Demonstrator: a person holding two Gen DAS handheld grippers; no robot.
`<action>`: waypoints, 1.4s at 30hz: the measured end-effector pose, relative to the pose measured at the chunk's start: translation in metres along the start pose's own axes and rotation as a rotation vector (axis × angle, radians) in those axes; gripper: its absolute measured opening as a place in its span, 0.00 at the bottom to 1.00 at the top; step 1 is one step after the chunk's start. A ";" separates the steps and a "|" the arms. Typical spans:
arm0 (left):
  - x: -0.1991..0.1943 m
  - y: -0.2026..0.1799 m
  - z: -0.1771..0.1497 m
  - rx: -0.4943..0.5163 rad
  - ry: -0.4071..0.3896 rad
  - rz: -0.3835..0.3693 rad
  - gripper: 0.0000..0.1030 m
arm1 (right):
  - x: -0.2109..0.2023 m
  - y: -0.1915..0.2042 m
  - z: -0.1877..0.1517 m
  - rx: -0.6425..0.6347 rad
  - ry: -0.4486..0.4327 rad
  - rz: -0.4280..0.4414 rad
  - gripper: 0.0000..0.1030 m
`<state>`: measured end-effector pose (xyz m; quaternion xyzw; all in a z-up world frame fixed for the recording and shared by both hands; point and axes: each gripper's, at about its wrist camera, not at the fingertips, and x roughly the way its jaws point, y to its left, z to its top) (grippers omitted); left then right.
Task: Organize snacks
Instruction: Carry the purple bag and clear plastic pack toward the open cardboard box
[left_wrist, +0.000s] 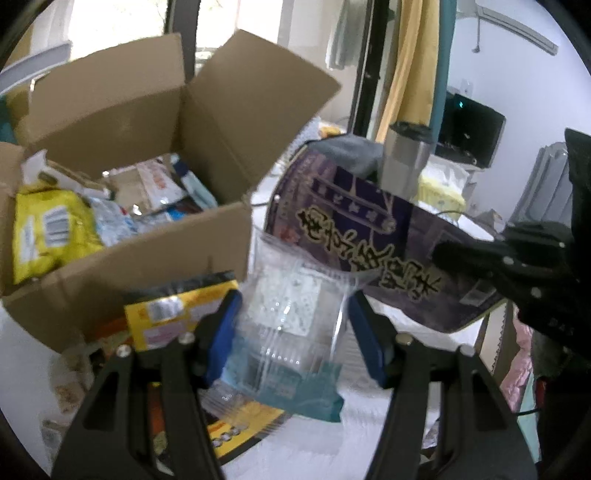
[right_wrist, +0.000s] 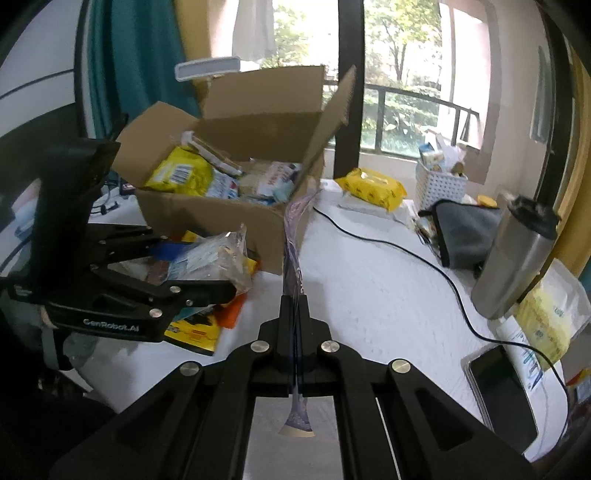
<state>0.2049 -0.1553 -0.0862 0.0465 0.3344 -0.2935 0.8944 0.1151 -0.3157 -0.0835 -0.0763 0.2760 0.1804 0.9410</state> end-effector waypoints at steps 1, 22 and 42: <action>-0.003 0.002 0.001 -0.001 -0.004 0.004 0.59 | -0.003 0.004 0.002 -0.007 -0.007 0.001 0.01; -0.080 0.062 0.010 -0.124 -0.149 0.147 0.59 | 0.007 0.054 0.062 -0.092 -0.112 0.081 0.01; -0.104 0.101 0.039 -0.161 -0.220 0.204 0.59 | 0.014 0.072 0.130 -0.165 -0.182 0.045 0.00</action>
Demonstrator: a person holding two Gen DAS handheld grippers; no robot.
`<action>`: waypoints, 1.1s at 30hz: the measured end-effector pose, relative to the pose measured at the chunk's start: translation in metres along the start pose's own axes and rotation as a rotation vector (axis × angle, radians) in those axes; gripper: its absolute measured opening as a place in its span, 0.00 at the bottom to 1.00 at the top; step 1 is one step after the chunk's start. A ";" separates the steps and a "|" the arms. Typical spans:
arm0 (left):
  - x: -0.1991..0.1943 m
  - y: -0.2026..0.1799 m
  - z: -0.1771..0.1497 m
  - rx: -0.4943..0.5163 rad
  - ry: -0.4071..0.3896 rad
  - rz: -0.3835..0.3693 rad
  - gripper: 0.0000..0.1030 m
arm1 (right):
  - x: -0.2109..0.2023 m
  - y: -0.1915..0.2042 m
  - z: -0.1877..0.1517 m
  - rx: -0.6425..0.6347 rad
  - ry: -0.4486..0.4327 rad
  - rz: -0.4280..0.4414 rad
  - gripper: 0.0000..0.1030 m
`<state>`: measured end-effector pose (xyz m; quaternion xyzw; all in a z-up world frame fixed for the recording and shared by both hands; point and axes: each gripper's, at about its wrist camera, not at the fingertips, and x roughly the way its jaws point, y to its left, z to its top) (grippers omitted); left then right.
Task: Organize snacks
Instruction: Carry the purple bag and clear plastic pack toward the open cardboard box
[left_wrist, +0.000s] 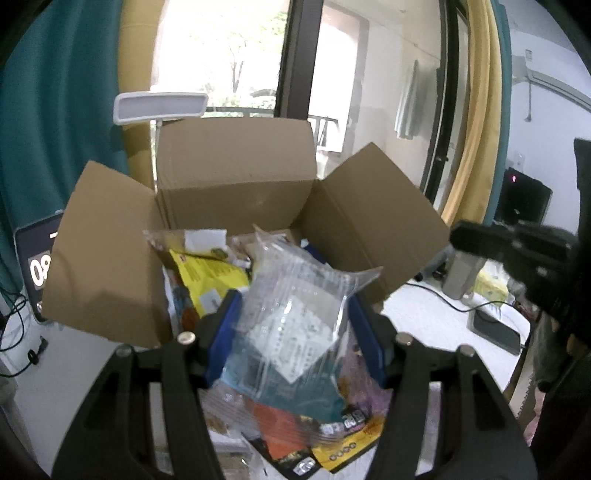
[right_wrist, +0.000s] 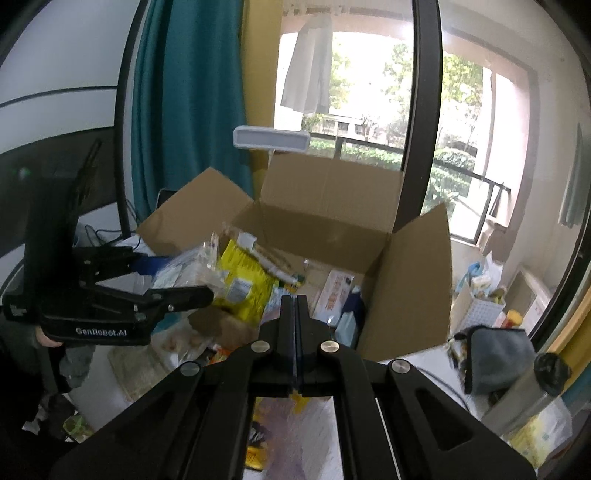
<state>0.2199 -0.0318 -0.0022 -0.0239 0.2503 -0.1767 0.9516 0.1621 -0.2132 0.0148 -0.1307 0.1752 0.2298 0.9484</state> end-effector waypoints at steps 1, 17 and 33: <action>0.002 0.002 0.001 -0.002 -0.001 0.001 0.59 | 0.002 -0.001 0.004 -0.005 -0.001 -0.002 0.00; 0.013 0.014 -0.034 -0.040 0.057 -0.012 0.59 | 0.067 -0.004 -0.119 0.157 0.368 0.085 0.78; 0.036 0.032 -0.097 -0.117 0.190 0.006 0.59 | 0.100 -0.009 -0.186 0.224 0.533 0.157 0.87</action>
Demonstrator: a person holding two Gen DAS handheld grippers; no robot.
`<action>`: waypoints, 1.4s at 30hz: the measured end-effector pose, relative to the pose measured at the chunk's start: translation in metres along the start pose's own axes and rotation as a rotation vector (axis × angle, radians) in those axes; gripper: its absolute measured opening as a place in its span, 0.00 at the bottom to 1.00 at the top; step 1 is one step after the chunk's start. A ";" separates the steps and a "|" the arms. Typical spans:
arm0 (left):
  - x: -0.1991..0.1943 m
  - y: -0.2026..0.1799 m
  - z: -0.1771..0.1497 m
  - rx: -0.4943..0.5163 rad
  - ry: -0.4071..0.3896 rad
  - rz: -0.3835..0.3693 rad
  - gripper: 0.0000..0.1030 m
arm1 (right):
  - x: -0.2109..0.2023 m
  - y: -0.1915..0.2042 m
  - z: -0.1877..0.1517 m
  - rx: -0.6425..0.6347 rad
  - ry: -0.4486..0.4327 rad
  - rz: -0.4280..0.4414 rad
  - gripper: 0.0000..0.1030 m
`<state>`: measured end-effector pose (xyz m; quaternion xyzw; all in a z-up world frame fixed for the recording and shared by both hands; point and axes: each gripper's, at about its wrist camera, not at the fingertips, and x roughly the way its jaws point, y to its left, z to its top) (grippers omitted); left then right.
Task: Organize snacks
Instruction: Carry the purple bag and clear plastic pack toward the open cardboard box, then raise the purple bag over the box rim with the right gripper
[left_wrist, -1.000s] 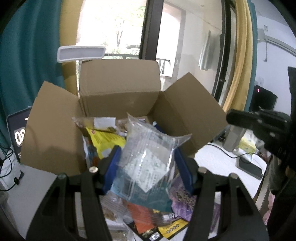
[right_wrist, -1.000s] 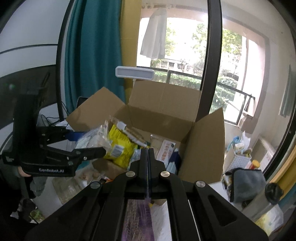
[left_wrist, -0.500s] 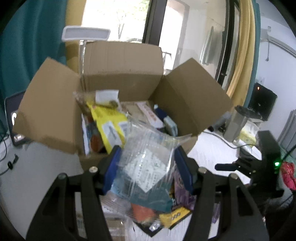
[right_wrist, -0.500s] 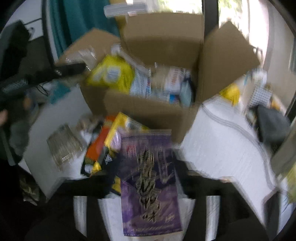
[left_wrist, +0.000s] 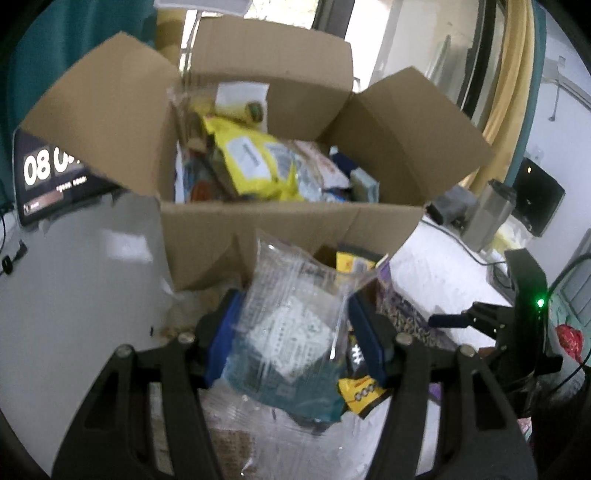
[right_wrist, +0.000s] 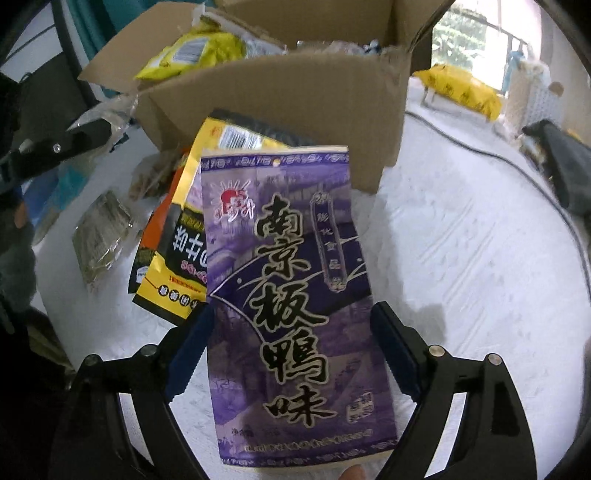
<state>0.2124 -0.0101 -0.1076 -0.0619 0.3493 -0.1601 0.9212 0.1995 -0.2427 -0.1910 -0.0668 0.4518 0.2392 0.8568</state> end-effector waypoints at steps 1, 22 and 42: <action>0.002 0.001 -0.002 -0.004 0.006 0.000 0.59 | 0.003 0.003 0.001 -0.007 0.007 -0.007 0.88; -0.002 -0.009 0.007 0.032 -0.011 -0.019 0.59 | -0.003 -0.005 0.000 -0.058 -0.063 -0.065 0.35; -0.020 -0.031 0.048 0.102 -0.077 -0.024 0.59 | -0.073 0.020 0.047 -0.129 -0.262 -0.063 0.21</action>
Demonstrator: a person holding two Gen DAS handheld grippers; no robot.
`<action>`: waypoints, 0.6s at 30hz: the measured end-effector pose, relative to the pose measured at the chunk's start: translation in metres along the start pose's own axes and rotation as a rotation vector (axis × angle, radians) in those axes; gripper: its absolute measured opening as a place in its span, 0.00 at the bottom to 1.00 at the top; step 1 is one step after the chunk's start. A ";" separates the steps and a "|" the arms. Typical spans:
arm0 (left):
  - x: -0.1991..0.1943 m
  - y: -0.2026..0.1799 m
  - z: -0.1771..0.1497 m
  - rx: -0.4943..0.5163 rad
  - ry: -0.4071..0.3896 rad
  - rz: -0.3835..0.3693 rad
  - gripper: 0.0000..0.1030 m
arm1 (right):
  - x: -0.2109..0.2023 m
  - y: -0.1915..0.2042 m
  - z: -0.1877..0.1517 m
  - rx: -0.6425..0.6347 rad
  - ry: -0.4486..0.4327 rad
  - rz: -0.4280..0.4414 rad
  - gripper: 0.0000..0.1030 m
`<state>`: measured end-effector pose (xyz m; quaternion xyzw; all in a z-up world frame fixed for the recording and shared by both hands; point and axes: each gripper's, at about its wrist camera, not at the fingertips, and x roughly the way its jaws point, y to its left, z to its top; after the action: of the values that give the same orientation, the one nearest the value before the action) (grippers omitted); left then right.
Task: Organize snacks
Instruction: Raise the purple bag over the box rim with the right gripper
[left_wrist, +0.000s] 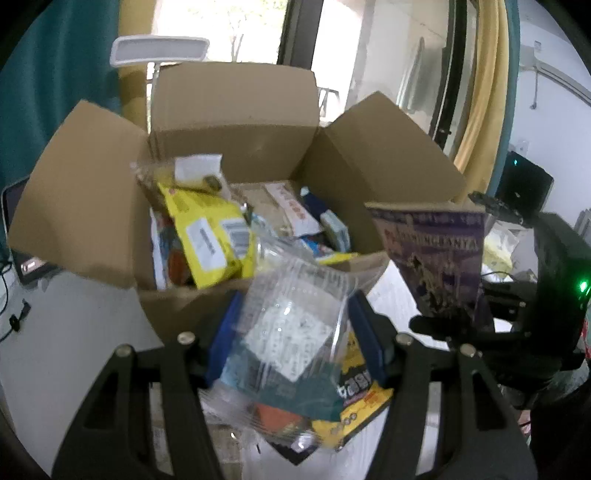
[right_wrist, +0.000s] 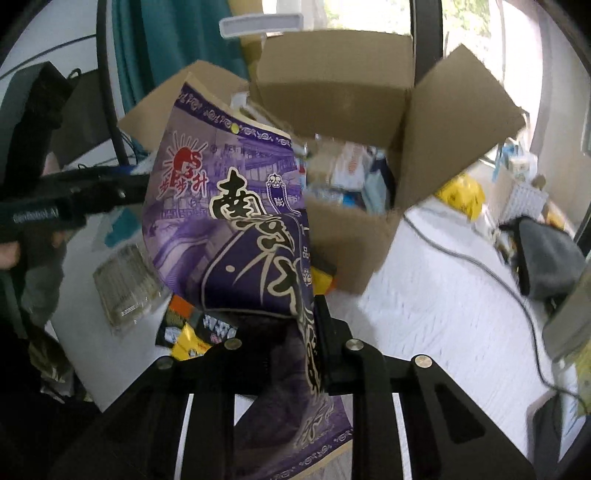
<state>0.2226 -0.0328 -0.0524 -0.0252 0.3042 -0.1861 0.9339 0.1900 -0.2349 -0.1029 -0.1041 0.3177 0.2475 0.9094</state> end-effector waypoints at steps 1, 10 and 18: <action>0.000 0.000 0.002 0.001 -0.002 -0.001 0.59 | -0.001 0.001 0.006 -0.003 -0.010 -0.001 0.21; 0.012 0.002 0.029 0.007 -0.020 0.002 0.59 | 0.002 0.000 0.047 -0.009 -0.062 -0.005 0.21; 0.031 0.011 0.058 0.000 -0.045 0.007 0.59 | 0.012 -0.005 0.090 0.008 -0.116 -0.038 0.21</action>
<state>0.2826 -0.0379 -0.0238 -0.0281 0.2834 -0.1822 0.9411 0.2478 -0.2032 -0.0404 -0.0919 0.2633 0.2343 0.9313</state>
